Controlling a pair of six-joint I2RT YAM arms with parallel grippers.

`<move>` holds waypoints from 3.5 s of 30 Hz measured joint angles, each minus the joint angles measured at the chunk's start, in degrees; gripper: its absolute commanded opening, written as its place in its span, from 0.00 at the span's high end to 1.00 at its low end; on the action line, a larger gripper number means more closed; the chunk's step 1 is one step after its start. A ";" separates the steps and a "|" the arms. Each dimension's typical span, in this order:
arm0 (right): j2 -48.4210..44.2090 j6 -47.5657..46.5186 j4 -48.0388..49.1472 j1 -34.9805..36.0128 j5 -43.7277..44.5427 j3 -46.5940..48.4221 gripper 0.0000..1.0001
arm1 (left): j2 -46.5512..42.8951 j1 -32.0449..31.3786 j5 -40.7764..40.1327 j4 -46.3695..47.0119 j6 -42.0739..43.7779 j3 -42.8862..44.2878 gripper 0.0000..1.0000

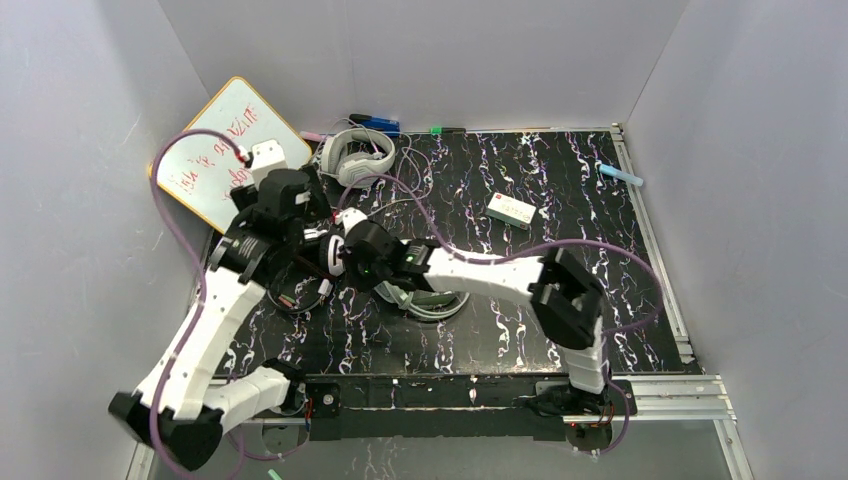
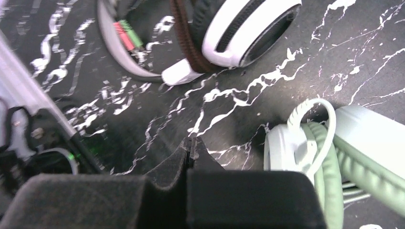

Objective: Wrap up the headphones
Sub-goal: Move the headphones to the center of the board, then pick up the headphones from the center of the board.

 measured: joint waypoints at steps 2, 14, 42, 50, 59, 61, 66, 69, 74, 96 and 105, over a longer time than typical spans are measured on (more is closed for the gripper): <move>4.15 0.44 -1.73 -0.09 1.75 3.10 0.99 | 3.76 0.79 0.42 0.98 0.70 2.08 0.01; 3.87 10.75 -9.01 -11.52 9.62 -4.50 0.99 | 25.44 13.92 17.90 9.29 0.07 13.99 0.02; -40.02 0.55 -1.90 -27.06 1.11 -28.13 0.20 | 77.22 17.64 27.85 16.33 14.34 50.42 0.16; -40.24 -0.44 -2.14 -27.06 1.03 -28.39 0.22 | 80.54 17.66 31.28 14.84 14.60 53.88 0.70; -40.59 -0.22 -2.99 -27.06 -0.37 -28.39 0.22 | 68.94 16.20 36.26 13.81 13.07 39.45 0.77; -41.20 -0.13 -3.93 -27.06 -0.37 -28.39 0.22 | 61.57 14.91 36.83 13.40 12.37 33.40 0.77; -43.12 0.50 -5.57 -27.06 -0.37 -28.37 0.22 | 39.58 6.73 36.26 14.43 11.02 19.45 0.76; -43.71 1.22 -6.71 -27.08 -0.17 -28.24 0.22 | 27.26 -0.44 36.20 15.74 8.76 12.09 0.75; -44.72 2.75 -9.90 -27.10 0.70 -26.60 0.19 | 10.71 -4.66 37.22 15.72 3.76 1.62 0.75; -50.86 -1.44 -21.03 -27.30 -17.42 -22.03 0.40 | -2.47 -11.65 41.68 21.70 9.66 -30.03 0.77; -36.09 -1.27 -21.14 -19.56 -17.18 -16.61 0.51 | -2.71 -21.49 34.34 24.50 15.28 -30.77 0.78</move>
